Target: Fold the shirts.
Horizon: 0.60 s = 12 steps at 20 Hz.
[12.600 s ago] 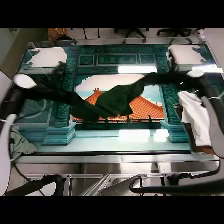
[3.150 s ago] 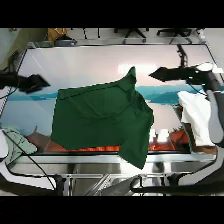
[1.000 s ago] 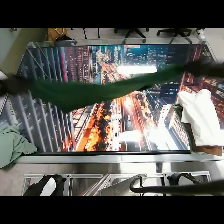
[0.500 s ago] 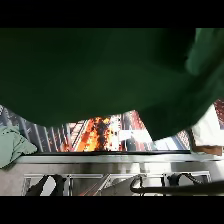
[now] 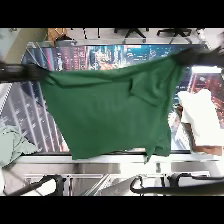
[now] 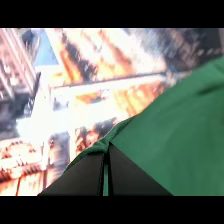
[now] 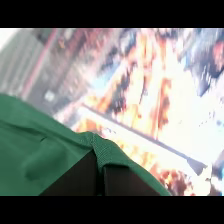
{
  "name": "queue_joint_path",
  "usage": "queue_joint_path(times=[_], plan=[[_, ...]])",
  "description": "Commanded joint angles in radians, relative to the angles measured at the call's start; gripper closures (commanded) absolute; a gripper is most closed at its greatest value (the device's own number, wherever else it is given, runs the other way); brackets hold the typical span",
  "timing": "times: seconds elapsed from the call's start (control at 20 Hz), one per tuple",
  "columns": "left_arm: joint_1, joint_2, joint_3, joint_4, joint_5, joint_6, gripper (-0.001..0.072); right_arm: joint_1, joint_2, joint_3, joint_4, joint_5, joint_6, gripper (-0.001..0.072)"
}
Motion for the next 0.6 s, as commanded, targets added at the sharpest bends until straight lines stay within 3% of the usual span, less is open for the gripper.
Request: queue_joint_path(times=[0.0, 0.25, 0.55], plan=[[-0.077, -0.336, 0.074, 0.097, 0.035, 0.006, 0.0691, 0.062, -0.235, -0.062, -0.071, -0.127, -0.028, 0.0694], [-0.113, -0.661, 0.397, 0.196, 0.003, -0.097, 0.0691, 0.052, -0.479, 0.073, -0.065, -0.160, -0.038, 0.0694], [-0.113, -0.678, 0.473, 0.311, -0.129, -0.151, 0.0691, -0.022, -0.502, 0.178, -0.106, -0.064, -0.026, 0.0694]])
